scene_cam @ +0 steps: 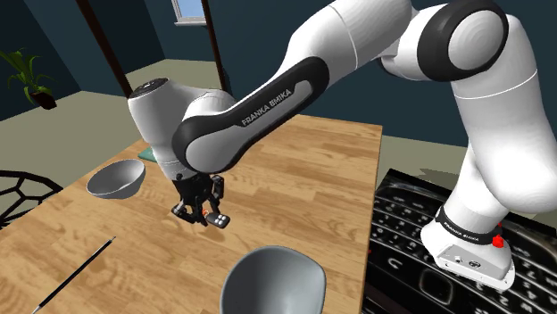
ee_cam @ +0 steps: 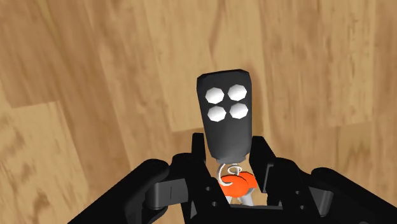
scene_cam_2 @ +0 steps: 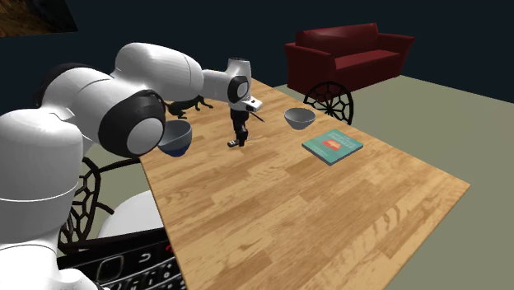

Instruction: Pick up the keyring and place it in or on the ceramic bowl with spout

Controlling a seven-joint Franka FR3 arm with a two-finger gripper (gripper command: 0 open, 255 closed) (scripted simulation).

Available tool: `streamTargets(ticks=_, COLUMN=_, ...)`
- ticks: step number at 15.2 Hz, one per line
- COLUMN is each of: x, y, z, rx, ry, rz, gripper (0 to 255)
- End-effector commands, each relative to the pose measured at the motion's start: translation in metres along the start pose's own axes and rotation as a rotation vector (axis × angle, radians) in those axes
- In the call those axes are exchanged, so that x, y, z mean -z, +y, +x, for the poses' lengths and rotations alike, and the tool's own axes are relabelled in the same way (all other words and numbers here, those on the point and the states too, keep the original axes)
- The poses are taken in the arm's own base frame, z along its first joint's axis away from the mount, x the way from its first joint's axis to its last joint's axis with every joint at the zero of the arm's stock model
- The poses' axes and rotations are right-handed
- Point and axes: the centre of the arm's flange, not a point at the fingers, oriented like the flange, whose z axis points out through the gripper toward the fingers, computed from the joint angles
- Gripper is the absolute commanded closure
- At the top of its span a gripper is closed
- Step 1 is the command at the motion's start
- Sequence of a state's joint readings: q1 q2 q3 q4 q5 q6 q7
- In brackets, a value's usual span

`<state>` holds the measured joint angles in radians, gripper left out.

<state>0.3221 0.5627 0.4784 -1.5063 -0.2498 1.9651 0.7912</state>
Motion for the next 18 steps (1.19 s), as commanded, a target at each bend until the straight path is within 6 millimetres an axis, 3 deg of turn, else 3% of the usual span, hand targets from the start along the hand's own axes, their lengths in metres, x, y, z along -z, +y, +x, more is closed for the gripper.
streamTargets(ticks=1, x=0.01, y=0.001, z=-0.001, rx=0.0, ry=0.0, rz=0.0, gripper=255)
streamTargets(ticks=18, x=0.1, y=0.002, z=-0.005, rx=0.0, ry=0.0, rz=0.0, gripper=255)
